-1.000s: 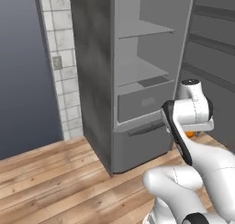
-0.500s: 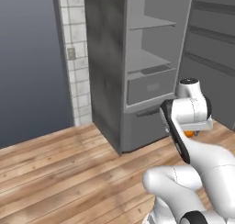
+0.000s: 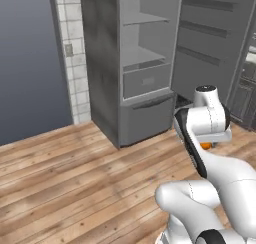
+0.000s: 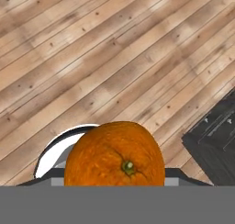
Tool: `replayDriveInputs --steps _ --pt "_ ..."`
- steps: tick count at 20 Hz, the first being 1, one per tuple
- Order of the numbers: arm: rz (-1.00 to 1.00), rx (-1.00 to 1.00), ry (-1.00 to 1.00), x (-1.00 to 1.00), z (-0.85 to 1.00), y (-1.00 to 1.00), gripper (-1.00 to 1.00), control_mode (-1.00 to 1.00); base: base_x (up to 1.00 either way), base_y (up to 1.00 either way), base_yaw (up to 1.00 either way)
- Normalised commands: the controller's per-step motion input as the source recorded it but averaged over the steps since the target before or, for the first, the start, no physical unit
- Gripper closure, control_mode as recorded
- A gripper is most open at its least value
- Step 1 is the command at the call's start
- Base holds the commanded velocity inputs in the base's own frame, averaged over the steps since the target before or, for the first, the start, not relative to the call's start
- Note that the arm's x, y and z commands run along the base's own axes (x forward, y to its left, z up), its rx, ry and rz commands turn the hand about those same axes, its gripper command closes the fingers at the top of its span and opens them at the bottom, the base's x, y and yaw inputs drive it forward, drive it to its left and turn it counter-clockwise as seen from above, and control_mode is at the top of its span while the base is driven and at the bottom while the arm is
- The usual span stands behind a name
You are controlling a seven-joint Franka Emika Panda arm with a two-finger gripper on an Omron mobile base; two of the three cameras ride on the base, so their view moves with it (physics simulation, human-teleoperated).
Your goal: Retrieve the banana and tangerine from the fridge and place them into the bowl on the dining table.
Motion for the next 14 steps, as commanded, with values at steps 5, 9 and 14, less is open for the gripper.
replayDriveInputs --steps 5,9,14 --pt "0.0 0.0 0.0 0.0 0.0 0.0 1.0 1.0 -0.99 0.0 -0.13" --pt "0.0 0.0 0.0 0.0 0.0 0.0 1.0 1.0 -0.86 -0.12 -0.14" --pt "0.0 0.0 0.0 0.0 0.0 0.0 1.0 1.0 -0.62 -0.47 -0.14"
